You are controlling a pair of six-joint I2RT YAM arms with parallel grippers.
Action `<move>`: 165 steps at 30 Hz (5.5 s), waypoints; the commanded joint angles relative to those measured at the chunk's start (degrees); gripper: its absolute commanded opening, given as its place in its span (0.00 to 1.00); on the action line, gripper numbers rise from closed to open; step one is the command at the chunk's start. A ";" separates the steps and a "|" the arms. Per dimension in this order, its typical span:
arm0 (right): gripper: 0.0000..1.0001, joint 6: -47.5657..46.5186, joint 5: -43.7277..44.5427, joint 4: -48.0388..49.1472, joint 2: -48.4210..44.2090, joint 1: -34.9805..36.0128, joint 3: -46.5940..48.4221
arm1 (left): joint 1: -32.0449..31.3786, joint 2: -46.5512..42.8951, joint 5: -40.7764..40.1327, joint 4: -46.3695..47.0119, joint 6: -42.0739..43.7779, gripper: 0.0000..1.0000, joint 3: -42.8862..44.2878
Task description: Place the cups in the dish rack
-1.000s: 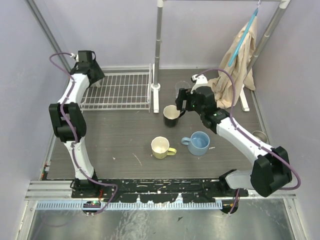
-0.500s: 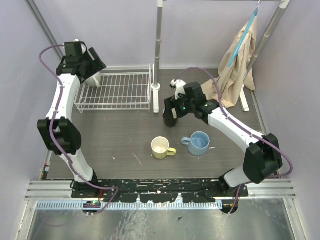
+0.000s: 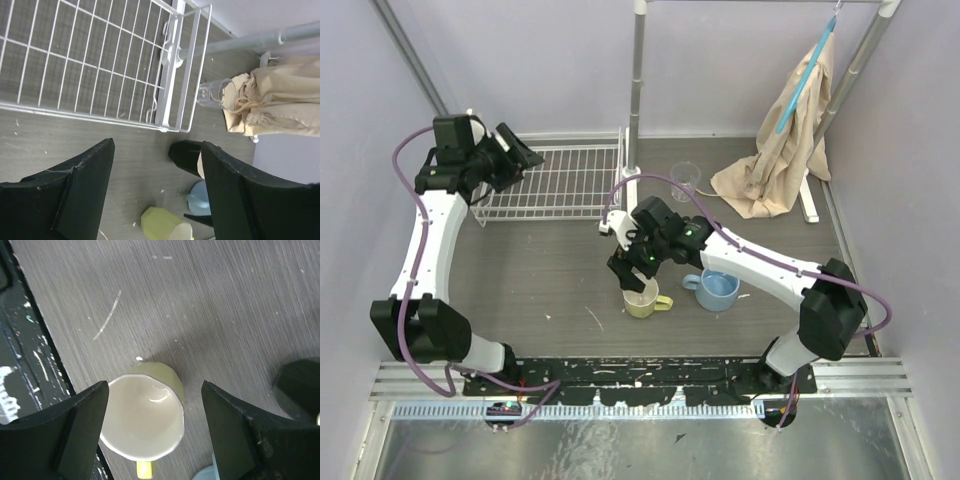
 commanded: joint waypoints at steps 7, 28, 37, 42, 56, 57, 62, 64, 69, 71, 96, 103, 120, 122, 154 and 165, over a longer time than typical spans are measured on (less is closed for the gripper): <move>0.80 -3.44 9.86 -3.71 -2.30 0.75 2.32 | 0.26 -9.45 5.26 -0.56 -1.92 0.78 -7.68; 0.66 -2.87 7.80 -1.11 5.38 0.97 2.06 | 1.50 -9.96 8.30 -0.67 -1.52 0.78 -7.40; 0.45 -2.51 7.74 -0.76 7.02 1.54 1.45 | 1.52 -9.01 10.12 -0.04 -1.56 0.77 -7.55; 0.16 -2.12 7.52 -0.91 6.77 1.54 0.53 | 1.49 -8.49 11.56 0.10 -1.40 0.77 -7.92; 0.01 6.31 1.21 1.86 2.25 -2.40 -0.60 | 1.66 -8.10 17.43 3.43 -2.40 0.78 -12.29; 0.01 7.55 0.18 2.45 1.34 -3.62 -0.37 | 1.67 -8.13 18.11 3.74 -2.69 0.78 -12.99; 0.01 13.30 -3.07 3.24 -2.17 -10.50 3.59 | 1.67 -8.59 23.46 7.78 -6.28 0.79 -17.21; 0.01 16.44 -5.63 4.51 -3.34 -13.59 5.06 | 1.73 -9.05 25.58 9.65 -7.71 0.79 -18.49; 0.01 25.70 -10.49 11.24 -6.86 -20.04 7.96 | 1.61 -10.91 31.77 16.86 -14.64 0.79 -23.10; 0.01 29.22 -11.87 14.49 -7.83 -21.66 8.90 | 1.37 -11.76 34.32 23.99 -20.61 0.79 -26.88; 0.01 68.41 -7.87 70.84 -10.92 -27.65 -6.06 | -22.34 -12.95 24.68 62.90 -49.39 0.80 -34.00; 0.01 70.38 -7.23 76.60 -10.38 -27.70 -8.56 | -25.96 -8.62 22.60 68.99 -53.72 0.80 -33.07; 0.01 69.32 -5.67 84.52 -8.97 -26.49 -13.61 | -30.49 -1.91 19.02 79.42 -61.66 0.76 -26.54; 0.01 69.82 -5.71 85.32 -8.33 -26.56 -13.89 | -30.73 -1.85 19.07 79.50 -61.81 0.76 -26.19; 0.01 67.49 -4.83 87.78 -4.36 -27.37 -16.26 | -31.53 -2.51 21.71 77.74 -62.91 0.66 -23.09; 0.01 66.80 -5.23 87.00 -4.93 -27.43 -17.13 | -31.59 -1.68 22.30 76.54 -61.71 0.41 -22.28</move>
